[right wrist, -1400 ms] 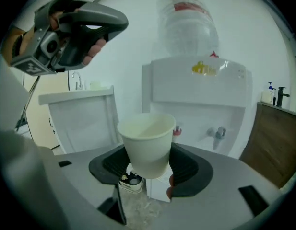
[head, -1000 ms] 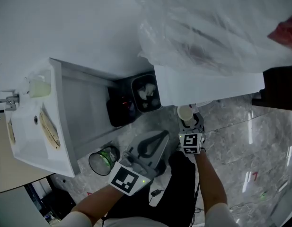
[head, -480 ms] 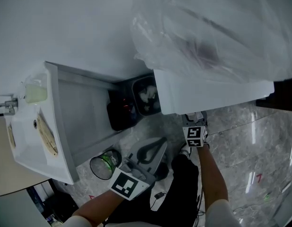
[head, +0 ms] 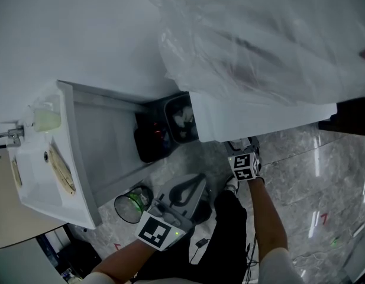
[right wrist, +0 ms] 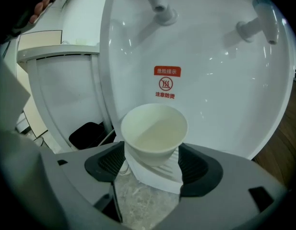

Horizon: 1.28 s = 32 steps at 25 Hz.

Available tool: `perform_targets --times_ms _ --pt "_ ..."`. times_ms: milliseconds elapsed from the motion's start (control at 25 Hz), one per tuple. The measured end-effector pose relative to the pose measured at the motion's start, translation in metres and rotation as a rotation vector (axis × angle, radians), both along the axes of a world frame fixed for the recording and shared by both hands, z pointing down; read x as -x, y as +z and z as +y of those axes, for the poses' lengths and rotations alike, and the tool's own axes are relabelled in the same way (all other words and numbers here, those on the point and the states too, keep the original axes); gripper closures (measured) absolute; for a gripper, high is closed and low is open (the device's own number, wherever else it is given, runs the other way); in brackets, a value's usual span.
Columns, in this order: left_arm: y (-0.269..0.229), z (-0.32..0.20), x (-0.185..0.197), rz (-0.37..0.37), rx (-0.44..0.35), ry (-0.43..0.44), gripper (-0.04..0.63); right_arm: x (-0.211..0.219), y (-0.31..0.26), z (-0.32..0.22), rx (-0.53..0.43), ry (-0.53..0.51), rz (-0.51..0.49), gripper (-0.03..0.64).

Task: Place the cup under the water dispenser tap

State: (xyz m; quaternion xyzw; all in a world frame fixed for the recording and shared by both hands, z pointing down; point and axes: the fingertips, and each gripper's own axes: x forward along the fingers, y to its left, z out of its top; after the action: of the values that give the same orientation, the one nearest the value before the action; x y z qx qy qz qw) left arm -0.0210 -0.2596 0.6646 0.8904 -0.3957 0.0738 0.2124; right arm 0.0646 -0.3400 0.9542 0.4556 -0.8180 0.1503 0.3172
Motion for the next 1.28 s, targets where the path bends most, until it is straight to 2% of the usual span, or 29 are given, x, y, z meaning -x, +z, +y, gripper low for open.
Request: perform_targets --times_ms 240,360,480,600,680,800,880,960,1120,1280 --pt "-0.013 0.011 -0.003 -0.007 0.022 0.004 0.591 -0.014 -0.013 0.024 0.058 0.036 -0.004 0.285" --pt "-0.028 0.018 -0.006 -0.016 0.028 0.019 0.591 -0.024 -0.041 0.043 0.077 0.086 -0.026 0.285" --pt "-0.054 0.031 -0.012 -0.027 0.015 0.056 0.591 -0.021 -0.097 0.073 0.099 0.134 -0.101 0.287" --pt "-0.091 0.044 -0.019 -0.043 -0.027 0.108 0.591 -0.008 -0.181 0.093 0.095 0.132 -0.194 0.293" --pt "-0.117 0.053 -0.020 -0.053 -0.044 0.128 0.591 0.000 -0.245 0.104 0.054 0.125 -0.227 0.295" --pt "-0.154 0.067 -0.020 -0.062 -0.026 0.137 0.591 0.005 -0.345 0.118 -0.035 0.162 -0.275 0.325" --pt "-0.180 0.077 -0.022 -0.061 -0.019 0.146 0.591 0.001 -0.408 0.127 -0.115 0.205 -0.297 0.435" --pt "-0.206 0.087 -0.025 -0.057 -0.020 0.158 0.591 0.000 -0.462 0.136 -0.176 0.226 -0.317 0.474" --pt "-0.247 0.104 -0.025 -0.050 -0.018 0.147 0.591 0.003 -0.540 0.161 -0.266 0.229 -0.321 0.512" --pt "-0.278 0.116 -0.021 -0.032 -0.041 0.126 0.591 0.010 -0.580 0.183 -0.294 0.229 -0.307 0.544"
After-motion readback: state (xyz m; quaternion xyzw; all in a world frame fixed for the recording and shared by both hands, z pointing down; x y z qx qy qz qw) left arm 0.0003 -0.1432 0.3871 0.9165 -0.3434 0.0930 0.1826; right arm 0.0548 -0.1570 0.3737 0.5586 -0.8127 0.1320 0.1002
